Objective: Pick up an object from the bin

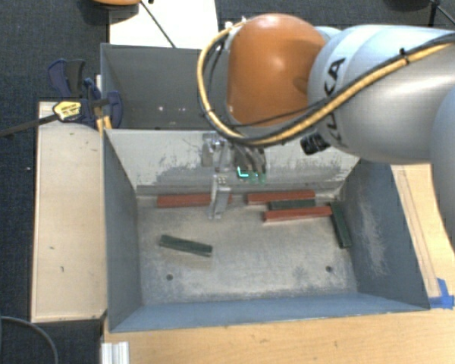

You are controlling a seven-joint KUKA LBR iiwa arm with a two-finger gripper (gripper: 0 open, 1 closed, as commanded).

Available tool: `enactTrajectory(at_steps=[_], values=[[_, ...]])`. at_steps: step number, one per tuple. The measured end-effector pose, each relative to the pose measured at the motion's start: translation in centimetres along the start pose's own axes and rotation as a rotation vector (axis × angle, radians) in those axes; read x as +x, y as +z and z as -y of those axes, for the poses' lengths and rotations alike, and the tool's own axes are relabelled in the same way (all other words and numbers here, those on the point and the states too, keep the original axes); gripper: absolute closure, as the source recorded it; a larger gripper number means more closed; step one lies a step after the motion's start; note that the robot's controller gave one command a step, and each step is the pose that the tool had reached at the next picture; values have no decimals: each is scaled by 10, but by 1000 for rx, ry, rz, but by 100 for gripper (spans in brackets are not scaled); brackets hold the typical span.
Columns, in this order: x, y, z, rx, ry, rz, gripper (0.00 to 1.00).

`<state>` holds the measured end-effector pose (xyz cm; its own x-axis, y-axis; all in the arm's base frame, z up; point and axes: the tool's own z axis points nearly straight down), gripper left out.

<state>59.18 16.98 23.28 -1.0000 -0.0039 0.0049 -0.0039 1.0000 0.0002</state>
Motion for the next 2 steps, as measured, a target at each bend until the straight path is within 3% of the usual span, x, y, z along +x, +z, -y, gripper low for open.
enactTrajectory(at_steps=[1, 2], values=[[-2, -5, 1, -2, 5, 9, 0], [17, 70, -7, -2, 69, 10, 0]])
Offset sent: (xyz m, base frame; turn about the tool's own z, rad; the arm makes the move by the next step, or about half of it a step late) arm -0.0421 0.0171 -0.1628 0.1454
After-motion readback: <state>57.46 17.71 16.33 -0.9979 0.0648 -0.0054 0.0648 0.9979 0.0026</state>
